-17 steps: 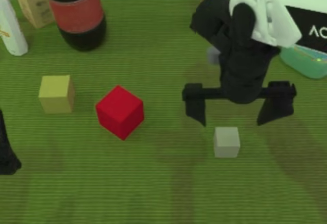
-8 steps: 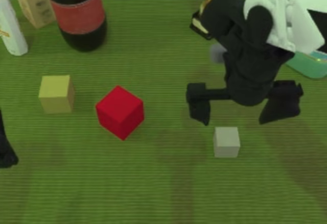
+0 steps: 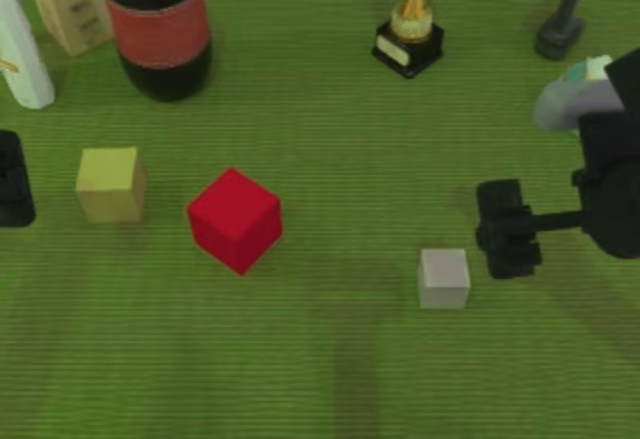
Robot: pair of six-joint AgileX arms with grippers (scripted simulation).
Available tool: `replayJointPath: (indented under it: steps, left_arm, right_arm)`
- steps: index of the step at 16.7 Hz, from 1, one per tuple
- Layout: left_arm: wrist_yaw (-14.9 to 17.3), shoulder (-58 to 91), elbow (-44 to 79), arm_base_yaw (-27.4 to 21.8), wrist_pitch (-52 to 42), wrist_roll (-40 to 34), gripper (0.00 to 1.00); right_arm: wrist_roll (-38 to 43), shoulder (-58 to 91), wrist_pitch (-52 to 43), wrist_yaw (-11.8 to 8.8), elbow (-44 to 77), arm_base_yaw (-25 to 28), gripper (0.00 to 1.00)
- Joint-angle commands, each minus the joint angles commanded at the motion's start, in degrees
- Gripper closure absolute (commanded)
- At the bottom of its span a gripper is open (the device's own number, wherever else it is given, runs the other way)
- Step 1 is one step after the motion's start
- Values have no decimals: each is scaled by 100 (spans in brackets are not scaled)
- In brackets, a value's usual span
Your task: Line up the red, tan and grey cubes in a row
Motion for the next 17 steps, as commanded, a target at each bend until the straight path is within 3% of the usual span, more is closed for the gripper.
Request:
replayJointPath:
  steps: [9,14,17]
  left_arm:
    - [6,5550,4349,-333,-3167,-359,0]
    - [17,7497,6126,-449,-4192,-508,0]
    - [23,8013,6672,-482,-4444,-555,0]
  right_arm:
    - [-1500,-4936,2730,-45,-4029,-1715,0]
    - [-2033,-6527,3884,1,-5238,-2796,0]
    - [-2163,-7036,4253,13,-5538,-3176,0]
